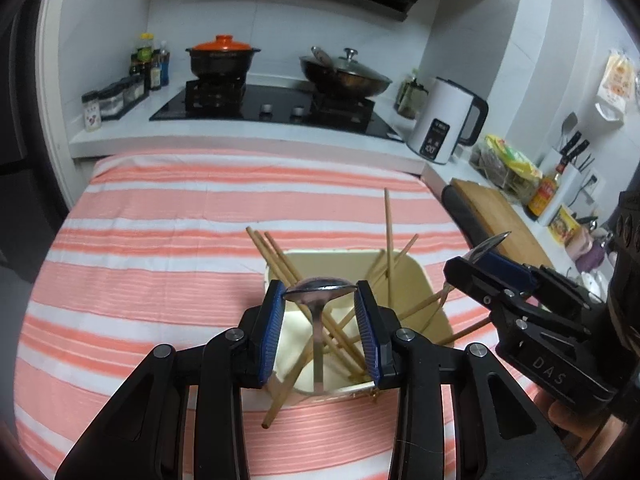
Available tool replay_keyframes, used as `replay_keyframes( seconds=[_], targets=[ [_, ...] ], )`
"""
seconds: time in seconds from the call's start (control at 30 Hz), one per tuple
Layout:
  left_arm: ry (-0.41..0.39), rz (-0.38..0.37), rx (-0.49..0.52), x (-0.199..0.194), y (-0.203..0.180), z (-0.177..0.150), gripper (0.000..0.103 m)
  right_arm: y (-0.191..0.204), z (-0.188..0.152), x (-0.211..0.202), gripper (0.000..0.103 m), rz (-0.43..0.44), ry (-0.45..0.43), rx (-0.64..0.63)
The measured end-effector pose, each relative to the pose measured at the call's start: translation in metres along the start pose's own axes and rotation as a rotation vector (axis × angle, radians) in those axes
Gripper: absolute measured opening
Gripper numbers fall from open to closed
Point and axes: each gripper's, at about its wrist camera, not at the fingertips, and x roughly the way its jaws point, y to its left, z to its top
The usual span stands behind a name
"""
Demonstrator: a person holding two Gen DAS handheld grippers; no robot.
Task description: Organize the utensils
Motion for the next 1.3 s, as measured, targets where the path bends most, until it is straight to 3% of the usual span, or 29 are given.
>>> replay_keyframes(
  seconds=[0.1,0.17,0.33,0.4,0.5,0.6,0.73,0.93,1.03,1.3],
  targets=[
    [0.005,0.009,-0.013,0.003,0.004,-0.008,0.039,-0.001,-0.007,0.008,0.043,-0.008,0.04,0.012],
    [-0.016,0.016,-0.026,-0.006,0.007,-0.01,0.063,-0.004,-0.008,0.005,0.043,0.004,0.033,0.028],
    [-0.135,0.062,-0.001,-0.058,0.008,-0.008,0.092,-0.002,0.004,-0.038,0.058,0.018,-0.049,0.022],
    [-0.199,0.117,0.026,-0.088,0.0,-0.013,0.101,0.002,0.01,-0.067,0.066,0.022,-0.1,0.008],
    [-0.288,0.162,0.053,-0.131,-0.011,-0.035,0.102,0.008,0.012,-0.113,0.078,0.019,-0.166,-0.019],
    [-0.286,0.163,0.075,-0.158,-0.019,-0.063,0.102,0.013,-0.005,-0.152,0.082,0.008,-0.199,-0.027],
    [-0.294,0.23,0.086,-0.181,-0.031,-0.109,0.103,0.018,-0.048,-0.185,0.087,-0.01,-0.177,0.0],
    [-0.222,0.287,0.056,-0.192,-0.042,-0.154,0.103,0.029,-0.12,-0.213,0.088,-0.035,-0.106,0.035],
    [-0.223,0.337,0.073,-0.2,-0.05,-0.164,0.103,0.032,-0.144,-0.224,0.091,-0.036,-0.086,0.05],
    [-0.171,0.322,0.01,-0.213,-0.052,-0.183,0.103,0.046,-0.157,-0.245,0.093,-0.074,-0.091,0.015]
  ],
)
